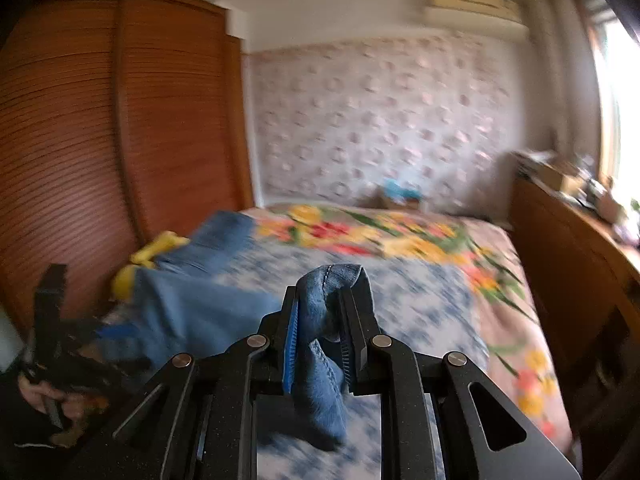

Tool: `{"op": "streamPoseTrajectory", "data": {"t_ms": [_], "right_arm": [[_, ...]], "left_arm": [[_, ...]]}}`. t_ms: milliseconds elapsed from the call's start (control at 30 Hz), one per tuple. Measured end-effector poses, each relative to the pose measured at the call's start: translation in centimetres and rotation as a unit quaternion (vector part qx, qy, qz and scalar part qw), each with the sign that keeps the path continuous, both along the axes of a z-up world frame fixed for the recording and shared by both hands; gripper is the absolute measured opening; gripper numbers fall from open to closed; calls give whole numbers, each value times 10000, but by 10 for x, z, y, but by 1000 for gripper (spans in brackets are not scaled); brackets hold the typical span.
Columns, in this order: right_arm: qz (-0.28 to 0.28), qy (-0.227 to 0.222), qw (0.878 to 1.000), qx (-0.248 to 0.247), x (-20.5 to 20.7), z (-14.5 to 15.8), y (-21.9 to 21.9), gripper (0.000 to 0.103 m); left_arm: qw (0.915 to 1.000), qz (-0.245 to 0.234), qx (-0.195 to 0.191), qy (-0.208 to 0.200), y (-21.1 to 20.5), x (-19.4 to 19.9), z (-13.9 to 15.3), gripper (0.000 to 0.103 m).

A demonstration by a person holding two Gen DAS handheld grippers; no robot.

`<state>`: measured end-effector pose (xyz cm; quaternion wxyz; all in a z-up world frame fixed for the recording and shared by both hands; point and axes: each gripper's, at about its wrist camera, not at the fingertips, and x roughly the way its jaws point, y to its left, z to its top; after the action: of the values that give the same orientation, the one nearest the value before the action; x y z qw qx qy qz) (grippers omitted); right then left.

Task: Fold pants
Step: 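Lift the leg end with the right tool and fold it over the jeans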

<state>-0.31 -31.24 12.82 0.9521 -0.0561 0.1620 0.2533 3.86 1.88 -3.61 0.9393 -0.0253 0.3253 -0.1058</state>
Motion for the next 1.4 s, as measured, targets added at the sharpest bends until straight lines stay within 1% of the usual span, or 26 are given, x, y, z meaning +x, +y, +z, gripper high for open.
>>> {"op": "streamPoseTrajectory", "data": {"t_ms": [167, 267, 300, 333, 367, 400, 467, 567, 667, 700, 867, 967, 1000, 1067, 1133, 1200, 1267, 1300, 1333, 1367, 1400], "right_arm": [[858, -235, 9960, -13, -9, 28, 61, 18], [1310, -118, 9913, 13, -11, 32, 91, 19], [1477, -76, 9890, -64, -10, 30, 101, 23], [1495, -66, 9886, -153, -10, 28, 108, 29], [1433, -69, 9894, -226, -10, 24, 112, 41], [1406, -33, 9897, -260, -8, 20, 113, 42], [1403, 141, 9895, -310, -3, 11, 116, 42], [1189, 314, 9914, -452, 5, -1, 109, 42], [978, 604, 9919, -531, 18, -14, 115, 42], [900, 710, 9918, -560, 30, -15, 116, 42], [668, 1342, 9868, -612, 50, -49, 118, 42], [641, 1675, 9816, -647, 60, -65, 122, 45], [608, 1767, 9801, -668, 63, -67, 124, 46], [561, 1917, 9776, -662, 62, -64, 125, 48], [532, 2125, 9736, -649, 64, -63, 127, 48], [478, 2238, 9711, -676, 69, -66, 130, 48], [528, 2362, 9681, -654, 76, -68, 135, 48], [596, 2384, 9673, -624, 76, -67, 138, 47], [690, 2357, 9677, -573, 76, -65, 141, 43], [805, 2337, 9675, -529, 75, -62, 143, 16], [915, 2309, 9674, -496, 74, -57, 147, 3]], "left_arm": [[9996, 248, -55, -94, 27, -11, 8, 79], [9993, 361, -82, -105, 39, -15, 7, 79], [9992, 387, -92, -98, 42, -16, 7, 79], [9991, 414, -103, -87, 45, -17, 6, 79], [9989, 442, -111, -73, 47, -16, 4, 79], [9988, 467, -121, -54, 49, -16, 2, 79], [9987, 493, -158, -15, 53, -14, -1, 79], [9986, 488, -204, 61, 56, -12, -7, 79], [9988, 435, -170, 148, 51, -8, -14, 79], [9989, 416, -144, 170, 51, -7, -16, 79], [9990, 308, -191, 252, 50, -1, -32, 79], [9990, 278, -202, 294, 50, 4, -37, 68], [9992, 229, -178, 284, 49, 5, -39, 62], [9992, 190, -122, 322, 49, 8, -43, 54], [9990, 181, -78, 410, 48, 12, -50, 40], [9988, 190, -58, 453, 49, 13, -53, 34], [9990, 161, -75, 404, 49, 10, -51, 25], [9992, 122, -95, 369, 48, 8, -50, 19], [9993, 87, -103, 336, 47, 7, -47, 13], [9994, 83, -94, 317, 47, 5, -45, 10], [9995, 109, -99, 297, 47, 4, -41, 8]]}}
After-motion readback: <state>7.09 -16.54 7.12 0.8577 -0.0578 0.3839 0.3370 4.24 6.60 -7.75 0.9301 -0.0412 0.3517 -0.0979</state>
